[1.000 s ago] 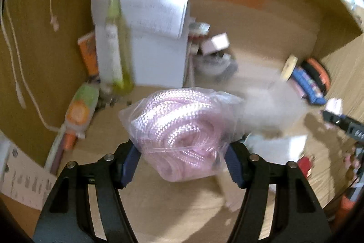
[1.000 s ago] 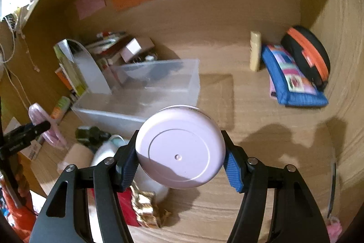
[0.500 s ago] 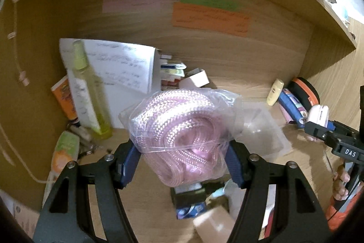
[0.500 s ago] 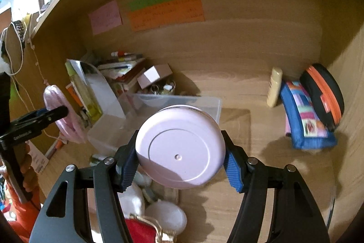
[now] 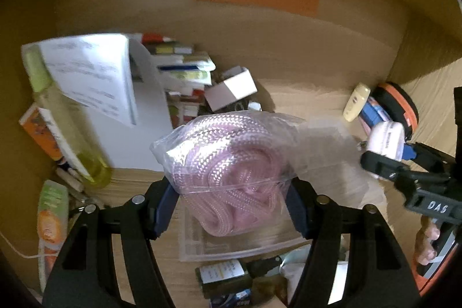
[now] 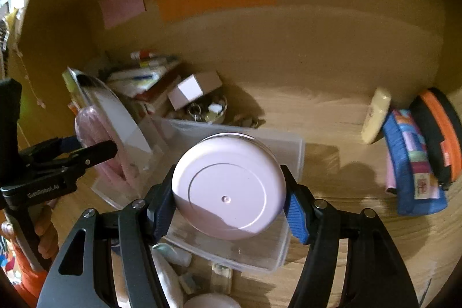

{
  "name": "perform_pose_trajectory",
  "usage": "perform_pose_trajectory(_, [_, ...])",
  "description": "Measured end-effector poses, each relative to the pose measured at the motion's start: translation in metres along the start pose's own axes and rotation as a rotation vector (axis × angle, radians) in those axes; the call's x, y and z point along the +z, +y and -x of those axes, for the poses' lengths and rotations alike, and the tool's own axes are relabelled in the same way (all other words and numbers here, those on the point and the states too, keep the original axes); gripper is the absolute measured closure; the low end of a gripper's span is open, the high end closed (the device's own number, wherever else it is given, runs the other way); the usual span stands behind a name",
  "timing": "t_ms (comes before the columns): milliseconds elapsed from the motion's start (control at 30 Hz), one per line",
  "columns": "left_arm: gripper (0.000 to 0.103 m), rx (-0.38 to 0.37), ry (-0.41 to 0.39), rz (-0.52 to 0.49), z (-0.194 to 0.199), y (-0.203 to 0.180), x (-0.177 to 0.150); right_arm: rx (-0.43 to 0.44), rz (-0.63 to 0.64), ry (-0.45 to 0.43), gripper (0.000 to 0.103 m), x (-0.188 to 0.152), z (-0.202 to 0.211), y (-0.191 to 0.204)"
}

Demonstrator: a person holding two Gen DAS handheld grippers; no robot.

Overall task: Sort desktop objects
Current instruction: 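Carry the pink rope and pink container into the clear plastic box and release both, then grasp the white cup with the left tool while the right tool grasps the red-gold pouch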

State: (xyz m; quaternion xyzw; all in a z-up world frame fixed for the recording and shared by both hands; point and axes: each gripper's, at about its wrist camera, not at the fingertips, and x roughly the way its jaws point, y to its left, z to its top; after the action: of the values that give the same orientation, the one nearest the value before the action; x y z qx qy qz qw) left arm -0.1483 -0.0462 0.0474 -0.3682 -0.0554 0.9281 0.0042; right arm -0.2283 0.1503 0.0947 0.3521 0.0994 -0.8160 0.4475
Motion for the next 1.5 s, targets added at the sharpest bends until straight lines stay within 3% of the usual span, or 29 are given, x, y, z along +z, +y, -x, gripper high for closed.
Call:
perform_pose_trajectory(433, [0.037, -0.003, 0.114, -0.062, -0.053, -0.011, -0.011, -0.045, 0.053, 0.147, 0.042, -0.019, -0.060, 0.006])
perform_pose_trajectory(633, [0.037, 0.014, 0.099, -0.089, -0.057, -0.015, -0.011, -0.101, 0.093, 0.146, 0.042, -0.023, -0.069, 0.013])
perform_pose_trajectory(767, [0.037, 0.015, 0.144, -0.077, -0.070, -0.013, -0.013, -0.088, 0.117, 0.153, 0.042, -0.024, -0.071, 0.016])
perform_pose_trajectory(1000, [0.037, 0.037, 0.142, -0.095, -0.069, -0.016, -0.017, -0.086, 0.120, 0.151, 0.041, -0.023, -0.071, 0.016])
perform_pose_trajectory(1200, [0.037, 0.013, 0.138, -0.072, -0.065, -0.015, -0.016, -0.076, 0.113, 0.152, 0.033, -0.022, -0.070, 0.016])
perform_pose_trajectory(1367, [0.029, 0.016, 0.106, -0.061, -0.049, -0.014, -0.013, -0.088, 0.110, 0.109, 0.022, -0.018, -0.057, 0.017])
perform_pose_trajectory(1500, [0.023, 0.025, 0.072, -0.060, -0.031, -0.015, -0.011, -0.106, 0.125, 0.056, 0.021, -0.013, -0.036, 0.020])
